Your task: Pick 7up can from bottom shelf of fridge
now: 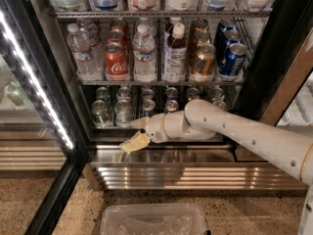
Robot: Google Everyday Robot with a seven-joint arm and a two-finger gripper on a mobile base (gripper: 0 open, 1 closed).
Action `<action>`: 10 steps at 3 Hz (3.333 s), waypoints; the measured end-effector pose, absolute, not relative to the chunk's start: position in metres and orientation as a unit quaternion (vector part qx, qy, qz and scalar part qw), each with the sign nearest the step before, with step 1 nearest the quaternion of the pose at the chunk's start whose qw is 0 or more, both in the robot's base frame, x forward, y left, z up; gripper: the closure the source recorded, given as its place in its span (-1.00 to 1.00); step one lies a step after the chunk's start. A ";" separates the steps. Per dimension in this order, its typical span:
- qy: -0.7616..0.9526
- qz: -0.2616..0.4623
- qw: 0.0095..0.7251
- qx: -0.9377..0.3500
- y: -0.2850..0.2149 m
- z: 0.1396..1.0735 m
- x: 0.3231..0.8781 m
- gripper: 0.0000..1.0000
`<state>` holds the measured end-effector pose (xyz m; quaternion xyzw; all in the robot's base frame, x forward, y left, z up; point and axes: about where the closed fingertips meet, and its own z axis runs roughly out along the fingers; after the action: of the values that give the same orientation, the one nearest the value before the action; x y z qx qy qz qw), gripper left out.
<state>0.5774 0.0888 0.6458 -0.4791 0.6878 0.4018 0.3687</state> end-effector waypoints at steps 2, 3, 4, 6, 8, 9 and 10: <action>0.696 0.309 0.396 -0.513 0.102 0.633 0.624 -0.48; 0.701 0.278 0.404 -0.518 0.105 0.626 0.644 -0.50; 0.709 0.252 0.411 -0.515 0.101 0.623 0.660 -0.50; 0.711 0.240 0.416 -0.513 0.109 0.612 0.685 -0.50; 0.693 0.271 0.411 -0.526 0.153 0.607 0.693 -0.36; 0.689 0.279 0.408 -0.530 0.163 0.608 0.693 -0.02; 0.689 0.279 0.408 -0.530 0.163 0.608 0.693 0.45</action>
Offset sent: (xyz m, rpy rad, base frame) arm 0.0809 0.0139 -0.0165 -0.2153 -0.2393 -0.0965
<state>0.6932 0.1632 0.6083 -0.5301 0.6889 0.2787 0.4084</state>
